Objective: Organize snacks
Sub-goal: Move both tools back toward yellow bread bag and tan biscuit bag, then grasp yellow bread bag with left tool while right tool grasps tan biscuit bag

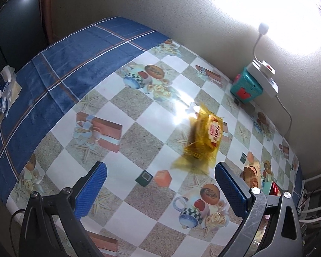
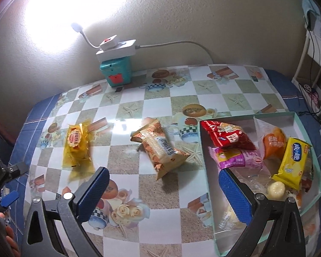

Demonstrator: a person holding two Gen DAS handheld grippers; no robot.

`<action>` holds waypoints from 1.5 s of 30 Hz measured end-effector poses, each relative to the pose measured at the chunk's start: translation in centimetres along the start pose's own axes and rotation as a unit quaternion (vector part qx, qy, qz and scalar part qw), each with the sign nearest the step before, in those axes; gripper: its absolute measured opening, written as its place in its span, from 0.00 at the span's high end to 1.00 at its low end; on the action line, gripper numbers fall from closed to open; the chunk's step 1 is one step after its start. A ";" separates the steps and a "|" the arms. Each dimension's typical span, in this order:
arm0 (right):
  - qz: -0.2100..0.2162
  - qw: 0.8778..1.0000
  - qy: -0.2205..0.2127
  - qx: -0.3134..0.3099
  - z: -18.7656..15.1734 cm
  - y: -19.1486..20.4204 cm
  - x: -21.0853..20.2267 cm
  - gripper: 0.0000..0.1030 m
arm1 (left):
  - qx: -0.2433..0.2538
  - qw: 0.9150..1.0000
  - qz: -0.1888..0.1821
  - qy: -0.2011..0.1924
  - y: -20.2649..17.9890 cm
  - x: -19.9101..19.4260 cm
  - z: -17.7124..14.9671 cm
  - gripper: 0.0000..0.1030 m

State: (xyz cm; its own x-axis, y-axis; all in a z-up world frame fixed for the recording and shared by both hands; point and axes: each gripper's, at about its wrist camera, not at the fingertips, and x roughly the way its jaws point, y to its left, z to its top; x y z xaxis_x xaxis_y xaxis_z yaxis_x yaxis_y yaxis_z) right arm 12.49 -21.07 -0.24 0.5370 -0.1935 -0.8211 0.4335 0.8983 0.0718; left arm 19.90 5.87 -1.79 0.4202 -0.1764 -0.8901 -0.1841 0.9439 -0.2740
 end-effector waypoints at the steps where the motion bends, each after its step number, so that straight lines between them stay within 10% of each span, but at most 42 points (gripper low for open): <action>1: 0.008 1.000 0.000 -0.001 0.0 0.1 0.1 0.00 | -0.001 1.000 0.000 0.000 0.1 0.1 0.0 0.02; 45: 0.016 0.995 0.013 -0.095 1.6 2.4 8.8 0.06 | 0.154 0.987 -0.048 -0.028 -8.4 8.9 2.9 0.02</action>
State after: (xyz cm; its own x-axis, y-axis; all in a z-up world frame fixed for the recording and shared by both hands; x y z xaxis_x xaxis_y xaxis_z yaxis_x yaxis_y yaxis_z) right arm 19.37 -21.26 -6.36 0.5284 -0.1554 -0.8347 0.2706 0.9627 -0.0080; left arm 27.78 -2.77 -6.36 0.4726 -0.2608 -0.8418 0.1330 0.9654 -0.2244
